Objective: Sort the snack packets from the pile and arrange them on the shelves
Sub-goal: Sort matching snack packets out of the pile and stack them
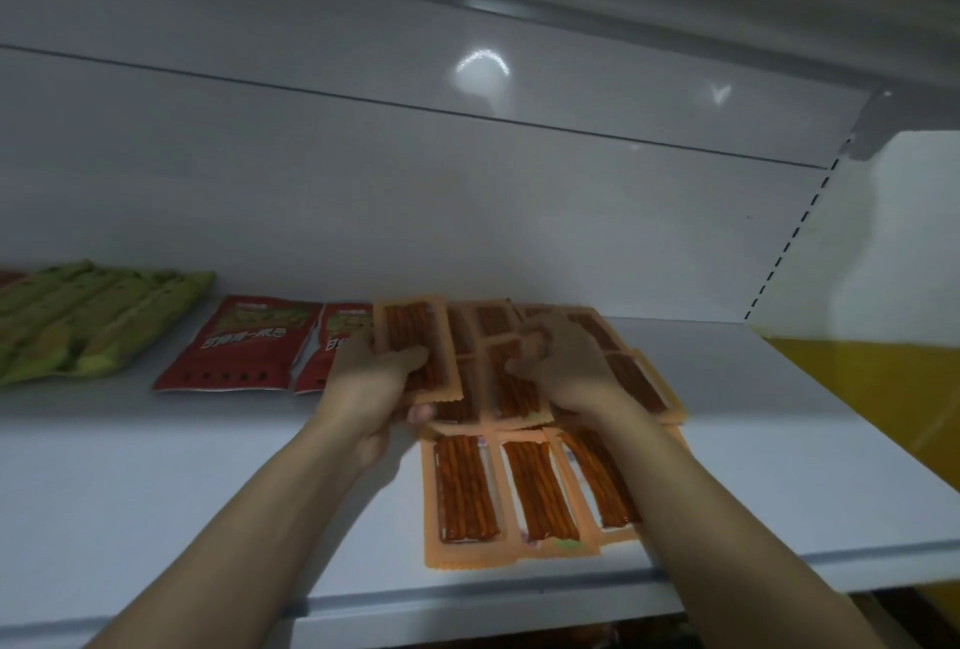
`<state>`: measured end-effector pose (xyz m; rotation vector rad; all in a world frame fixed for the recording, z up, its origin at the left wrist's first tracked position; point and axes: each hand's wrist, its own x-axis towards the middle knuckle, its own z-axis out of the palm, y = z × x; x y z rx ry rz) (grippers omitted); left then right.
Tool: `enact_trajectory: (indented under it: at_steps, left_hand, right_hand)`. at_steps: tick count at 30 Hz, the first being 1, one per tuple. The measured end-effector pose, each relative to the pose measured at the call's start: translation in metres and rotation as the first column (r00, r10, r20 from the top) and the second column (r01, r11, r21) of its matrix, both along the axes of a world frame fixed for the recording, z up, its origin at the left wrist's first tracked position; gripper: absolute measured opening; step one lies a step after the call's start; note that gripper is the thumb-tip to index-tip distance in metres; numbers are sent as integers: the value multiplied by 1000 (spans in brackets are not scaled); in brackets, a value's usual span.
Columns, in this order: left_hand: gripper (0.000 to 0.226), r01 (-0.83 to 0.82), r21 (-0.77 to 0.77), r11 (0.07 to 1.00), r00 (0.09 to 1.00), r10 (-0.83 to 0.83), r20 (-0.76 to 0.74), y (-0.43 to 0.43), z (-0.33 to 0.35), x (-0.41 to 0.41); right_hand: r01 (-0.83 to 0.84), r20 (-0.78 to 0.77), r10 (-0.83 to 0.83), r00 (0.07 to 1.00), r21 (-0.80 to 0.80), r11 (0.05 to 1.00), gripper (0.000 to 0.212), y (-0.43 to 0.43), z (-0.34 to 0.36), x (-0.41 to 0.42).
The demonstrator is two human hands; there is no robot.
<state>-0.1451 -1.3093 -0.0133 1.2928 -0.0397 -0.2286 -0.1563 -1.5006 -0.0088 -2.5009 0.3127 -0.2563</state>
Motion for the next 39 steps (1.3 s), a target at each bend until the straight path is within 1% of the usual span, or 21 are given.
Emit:
enact_trajectory:
  at_steps: [2,3,5,6,7,8,9,10,11,12,13,16,19,21,24,26,29,31,33,36,39]
  left_hand:
    - [14,-6,-5,1000,1000,6,8,3,-2,1]
    - [12,-9,-6,1000,1000,10,11,4,-3,2]
    - [7,-33,-2,999,999,33,9,4,-7,5]
    - [7,-43,0,999,999,43,7,5,-8,6]
    - [7,-50,2,999,999,50,10,5,-8,6]
    - [6,-51,3,999,999,51,19,5,-7,5]
    - [7,-51,3,999,998,50,37,6,-5,5]
    - [8,-47,4,999,997,47,60,6,-3,4]
    - [8,-43,10,999,996,42,81,6,-1,2]
    - [10,-38,19,999,995,36,98,6,1,2]
    - [12,-32,30,999,993,28,111,7,3,2]
    - [18,-27,68,997,990,18,140,11,7,2]
    - [6,-35,121,992,988,16,155,18,6,2]
    - [5,-61,147,987,990,40,139,23,1,3]
    - [9,-118,238,964,984,81,161,32,-9,9]
    - [16,-146,273,951,980,103,168,35,-12,11]
    - [23,-143,280,949,983,103,153,37,-12,12]
    - [22,-131,299,945,985,90,146,38,-14,13]
    - [19,-120,343,932,986,71,152,39,-17,13]
    - [30,-97,365,926,985,36,170,40,-16,9]
    - [40,-57,366,929,979,-19,201,38,-10,-1]
  right_hand:
    - [21,-65,-37,997,-238,971,40,4,2,-1]
    - [40,-73,-64,995,-298,954,42,6,4,-2]
    - [63,-60,-90,994,-358,931,50,8,4,-1]
    - [59,-35,-77,996,-355,933,49,8,4,1]
    - [49,9,-48,999,-323,945,44,9,5,2]
    - [31,73,-14,997,-237,971,37,12,7,4]
    - [-3,123,15,992,-96,995,34,16,12,5]
    - [-55,150,46,988,61,997,36,21,18,7]
    - [-114,153,83,985,208,971,41,28,24,9]
    - [-160,149,118,982,312,936,44,35,28,11]
    - [-196,155,149,977,354,915,45,40,30,13]
    - [-238,192,181,965,343,909,47,48,28,24]
    - [-233,209,164,964,373,898,41,44,24,32]
    - [-205,197,141,970,361,910,39,37,21,35]
    - [-180,142,145,979,277,944,34,28,9,38]
    - [-178,108,155,982,246,953,31,25,-2,40]
    - [-156,79,144,986,173,972,39,27,-12,44]
    - [-171,68,167,984,67,983,44,29,-15,48]
    - [-186,33,189,982,-57,981,43,30,-16,51]
    - [-178,-32,175,984,-204,963,33,30,-15,47]
    - [-164,-35,161,986,-317,934,41,32,-11,44]
